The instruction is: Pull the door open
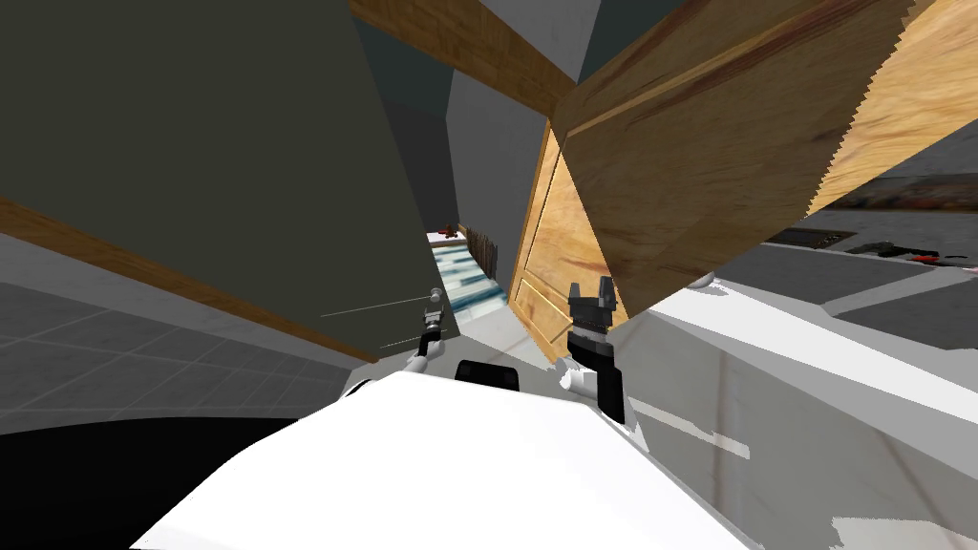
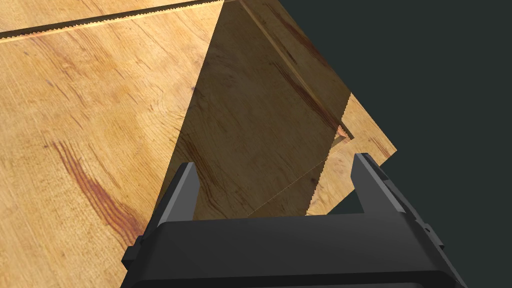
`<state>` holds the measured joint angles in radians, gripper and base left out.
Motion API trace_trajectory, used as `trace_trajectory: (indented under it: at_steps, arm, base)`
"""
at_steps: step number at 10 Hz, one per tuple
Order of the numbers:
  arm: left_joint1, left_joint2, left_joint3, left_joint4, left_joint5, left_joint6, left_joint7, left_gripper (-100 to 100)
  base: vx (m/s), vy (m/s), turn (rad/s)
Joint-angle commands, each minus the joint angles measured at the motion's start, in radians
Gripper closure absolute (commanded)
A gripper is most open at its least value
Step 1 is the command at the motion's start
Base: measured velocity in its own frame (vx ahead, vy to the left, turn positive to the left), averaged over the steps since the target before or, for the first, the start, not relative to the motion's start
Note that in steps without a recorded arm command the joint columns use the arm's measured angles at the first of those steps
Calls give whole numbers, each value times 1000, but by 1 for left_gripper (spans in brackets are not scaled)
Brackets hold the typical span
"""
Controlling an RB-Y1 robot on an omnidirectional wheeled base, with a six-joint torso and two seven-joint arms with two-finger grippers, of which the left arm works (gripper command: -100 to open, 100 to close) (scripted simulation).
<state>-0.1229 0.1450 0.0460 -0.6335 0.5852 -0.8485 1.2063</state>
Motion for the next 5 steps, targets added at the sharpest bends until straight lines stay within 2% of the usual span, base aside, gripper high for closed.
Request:
trace_trajectory:
  at_steps: [1,3,4,5]
  arm:
    - [-4,-7,1,-1,11,2,35,-100]
    - [-9,-14,3,-1,22,4,70,-100]
    - [-11,-11,2,5,18,2,58,-100]
    - [1,16,5,11,22,0,91,-100]
  base:
    - [-81,11,-51]
    - [-84,12,-42]
    - [-41,3,-9]
    - [101,2,-95]
